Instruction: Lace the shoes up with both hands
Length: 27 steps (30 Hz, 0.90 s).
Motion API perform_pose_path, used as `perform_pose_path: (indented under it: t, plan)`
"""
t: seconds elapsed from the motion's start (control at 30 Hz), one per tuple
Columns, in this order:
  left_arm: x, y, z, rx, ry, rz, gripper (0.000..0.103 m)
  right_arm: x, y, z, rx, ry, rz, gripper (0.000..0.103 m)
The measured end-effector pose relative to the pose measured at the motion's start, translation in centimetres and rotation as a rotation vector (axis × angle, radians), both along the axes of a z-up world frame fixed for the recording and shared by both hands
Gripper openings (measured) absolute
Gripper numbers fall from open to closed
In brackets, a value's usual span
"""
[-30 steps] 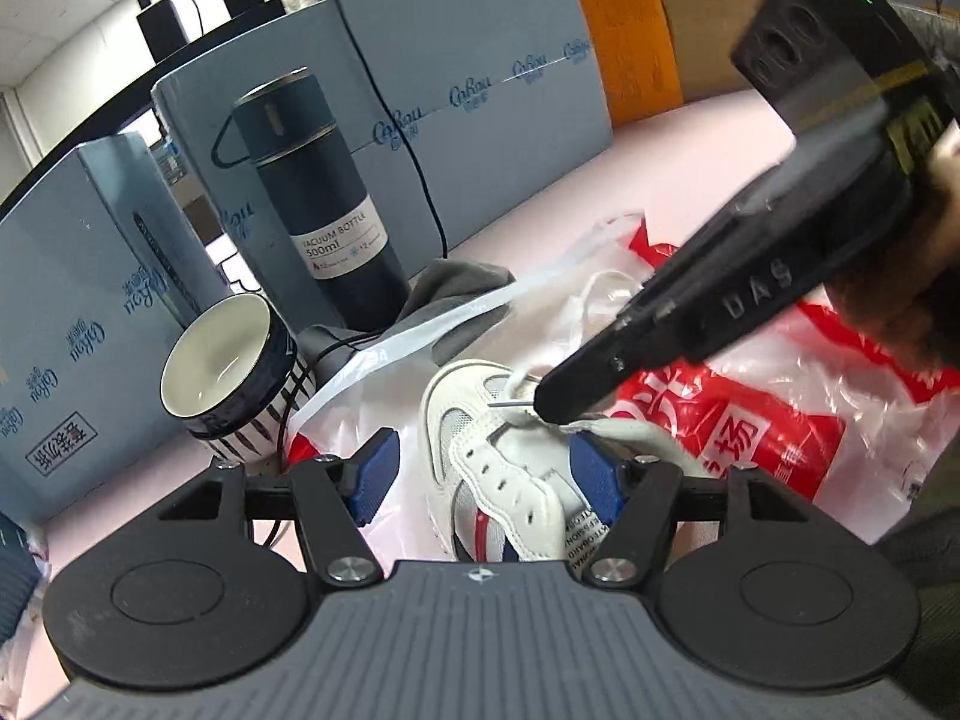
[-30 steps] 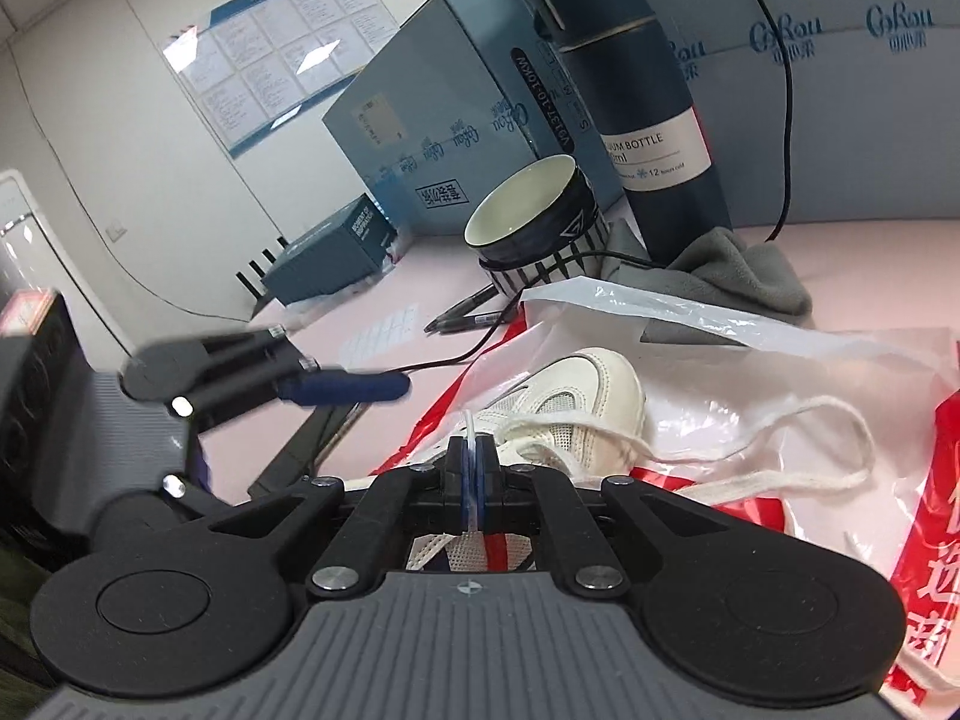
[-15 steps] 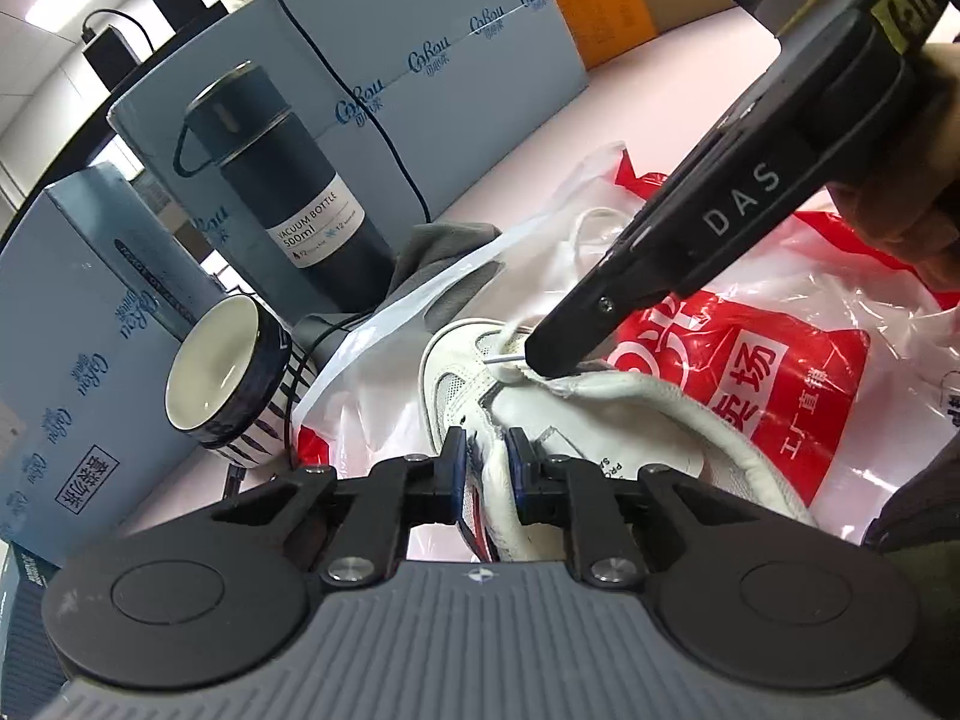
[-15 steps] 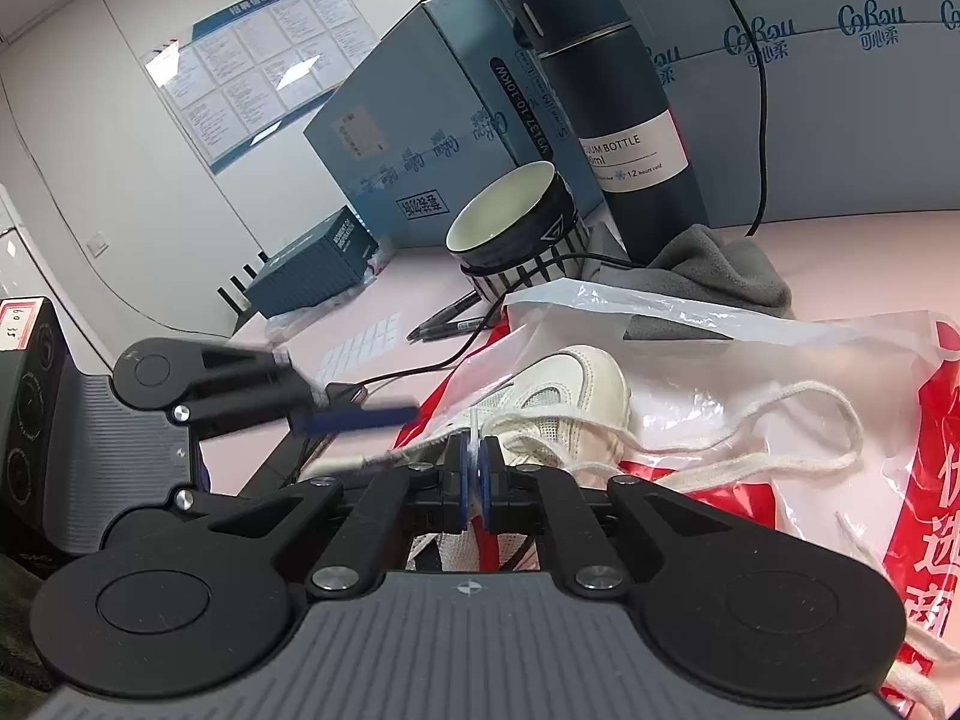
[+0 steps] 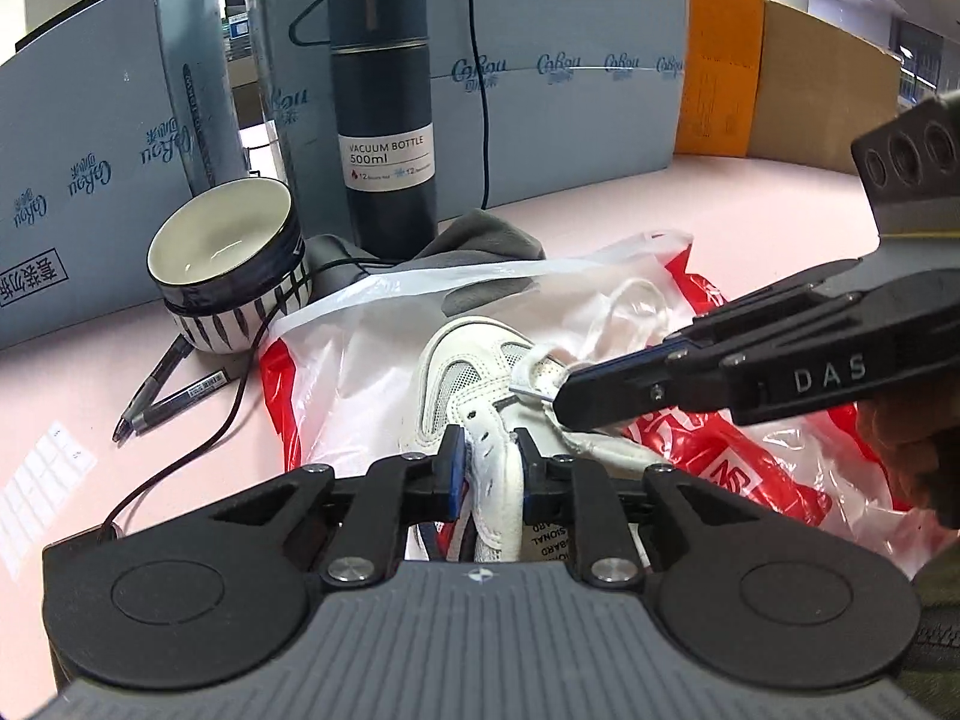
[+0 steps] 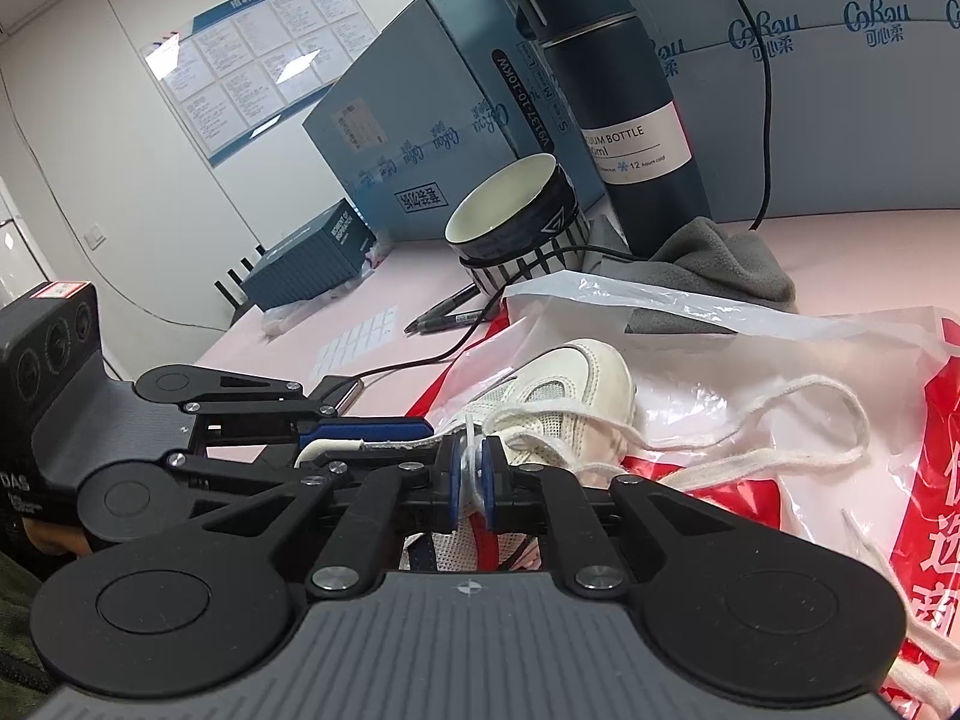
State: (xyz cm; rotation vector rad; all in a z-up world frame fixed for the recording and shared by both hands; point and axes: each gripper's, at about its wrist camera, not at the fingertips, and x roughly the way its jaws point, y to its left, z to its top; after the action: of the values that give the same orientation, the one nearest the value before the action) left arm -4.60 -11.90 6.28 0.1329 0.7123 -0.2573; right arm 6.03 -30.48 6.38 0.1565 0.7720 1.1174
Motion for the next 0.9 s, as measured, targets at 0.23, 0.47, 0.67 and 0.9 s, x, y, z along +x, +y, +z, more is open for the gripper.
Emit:
perform_pose_path:
  t: [0.23, 0.47, 0.67, 0.9]
  plan:
    - [0.1, 0.4, 0.1, -0.029, 0.013, 0.008, 0.017, -0.9, 0.9, 1.2, -0.042, -0.073, 0.034, 0.004]
    - [0.2, 0.5, 0.0, -0.035, 0.025, 0.010, 0.017, -2.0, 2.2, 1.9, -0.128, -0.189, 0.097, 0.004]
    - [0.1, 0.4, 0.0, -0.028, 0.026, 0.009, 0.017, -2.2, 2.9, 1.7, -0.179, -0.227, 0.129, 0.004]
    - [0.2, 0.4, 0.0, -0.021, 0.029, 0.005, 0.017, -2.4, 3.0, 1.5, -0.187, -0.240, 0.128, 0.007]
